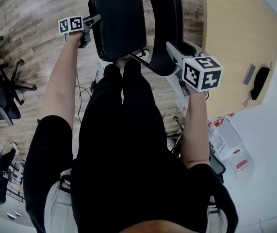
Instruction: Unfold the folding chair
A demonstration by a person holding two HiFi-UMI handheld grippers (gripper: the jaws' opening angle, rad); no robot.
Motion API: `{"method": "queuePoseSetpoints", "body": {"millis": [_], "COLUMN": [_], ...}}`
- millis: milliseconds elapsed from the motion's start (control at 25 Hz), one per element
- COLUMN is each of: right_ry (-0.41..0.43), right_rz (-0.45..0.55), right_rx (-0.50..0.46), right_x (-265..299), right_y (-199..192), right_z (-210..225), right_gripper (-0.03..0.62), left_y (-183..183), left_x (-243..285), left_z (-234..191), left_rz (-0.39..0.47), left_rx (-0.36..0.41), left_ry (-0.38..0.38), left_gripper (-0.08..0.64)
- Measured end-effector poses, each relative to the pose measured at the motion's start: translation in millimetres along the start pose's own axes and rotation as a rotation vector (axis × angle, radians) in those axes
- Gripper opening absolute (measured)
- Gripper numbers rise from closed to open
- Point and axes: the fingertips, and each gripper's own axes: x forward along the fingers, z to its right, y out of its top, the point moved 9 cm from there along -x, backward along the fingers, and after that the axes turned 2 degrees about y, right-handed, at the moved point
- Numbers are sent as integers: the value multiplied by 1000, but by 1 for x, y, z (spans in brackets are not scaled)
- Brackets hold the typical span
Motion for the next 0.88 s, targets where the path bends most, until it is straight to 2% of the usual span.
{"method": "queuePoseSetpoints", "body": {"millis": [240,880], "right_ry": [-3,75], "right_rz": [-20,-42], "right_rx": [22,98], "right_x": [8,35], "right_y": [-4,-27], "right_z": [10,58], "right_gripper": [141,135], "left_y": [-2,-19], "left_x": [-1,7], "left_z": [-31,-125], "left_rz": [-12,3], "left_rx": [-19,-62], "left_ry": [-30,-126], "left_gripper": [212,218]}}
